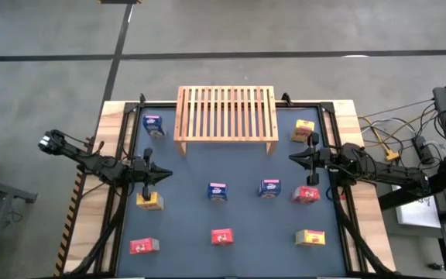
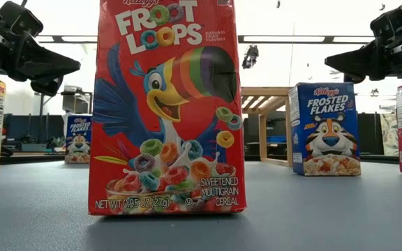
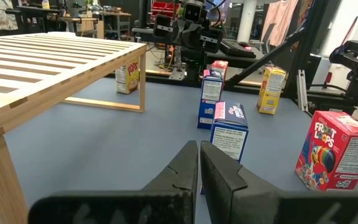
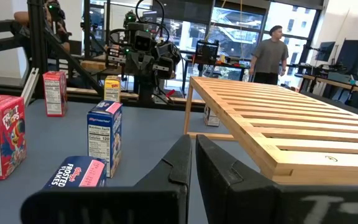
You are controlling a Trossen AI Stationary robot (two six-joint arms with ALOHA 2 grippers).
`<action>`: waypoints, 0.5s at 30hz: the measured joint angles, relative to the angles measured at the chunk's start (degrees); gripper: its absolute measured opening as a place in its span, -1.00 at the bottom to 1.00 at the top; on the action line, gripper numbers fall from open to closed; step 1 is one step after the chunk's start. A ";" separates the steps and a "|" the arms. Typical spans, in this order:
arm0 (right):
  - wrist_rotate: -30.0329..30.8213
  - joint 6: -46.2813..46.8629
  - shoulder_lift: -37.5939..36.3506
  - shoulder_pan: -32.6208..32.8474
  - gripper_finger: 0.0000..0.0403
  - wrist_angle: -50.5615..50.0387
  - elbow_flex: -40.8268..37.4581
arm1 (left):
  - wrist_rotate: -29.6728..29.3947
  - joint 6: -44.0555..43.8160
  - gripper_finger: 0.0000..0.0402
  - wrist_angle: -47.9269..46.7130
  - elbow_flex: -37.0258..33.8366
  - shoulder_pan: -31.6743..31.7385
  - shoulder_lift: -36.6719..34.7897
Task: Stack cereal on shelf
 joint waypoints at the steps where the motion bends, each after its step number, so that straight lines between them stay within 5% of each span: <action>1: 0.00 0.00 0.00 0.00 -0.94 0.00 0.01 | -0.01 0.00 -0.99 -0.02 -0.02 -0.01 0.00; 15: 0.00 0.00 0.00 0.00 -0.94 0.01 0.00 | -0.27 -0.65 -0.99 1.09 -0.02 -0.01 -0.02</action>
